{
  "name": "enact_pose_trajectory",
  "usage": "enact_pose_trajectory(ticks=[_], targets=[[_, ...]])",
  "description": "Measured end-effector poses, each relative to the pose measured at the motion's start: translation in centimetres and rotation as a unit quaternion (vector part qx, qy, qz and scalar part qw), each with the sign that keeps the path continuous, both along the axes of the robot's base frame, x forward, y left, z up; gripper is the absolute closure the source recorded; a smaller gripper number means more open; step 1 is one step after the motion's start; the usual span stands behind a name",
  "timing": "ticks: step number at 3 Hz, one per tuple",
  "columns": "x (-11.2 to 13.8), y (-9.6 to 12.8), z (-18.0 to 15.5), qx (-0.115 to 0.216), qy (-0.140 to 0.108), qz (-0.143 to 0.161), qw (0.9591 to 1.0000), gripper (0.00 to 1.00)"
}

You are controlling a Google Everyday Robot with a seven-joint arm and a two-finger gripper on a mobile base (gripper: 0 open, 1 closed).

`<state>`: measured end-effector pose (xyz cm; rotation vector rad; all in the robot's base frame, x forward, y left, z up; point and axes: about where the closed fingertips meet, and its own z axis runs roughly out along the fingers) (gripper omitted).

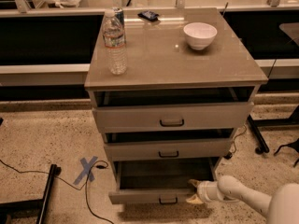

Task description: Close bottom drawer

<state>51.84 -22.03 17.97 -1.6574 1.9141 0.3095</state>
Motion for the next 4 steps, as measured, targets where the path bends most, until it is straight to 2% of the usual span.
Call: enact_pose_trajectory(ticks=[1,2,3,4], targets=[[1.5,-0.6,1.0,0.035,-0.040,-0.020,0.9984,0.12],[1.6,-0.4,1.0,0.035,-0.042,-0.018,0.9983,0.00],[0.8,0.1,2.6,0.054,-0.041,-0.001,0.9977,0.00],[-2.4,0.9,6.7,0.090,-0.043,0.018,0.9949,0.24]])
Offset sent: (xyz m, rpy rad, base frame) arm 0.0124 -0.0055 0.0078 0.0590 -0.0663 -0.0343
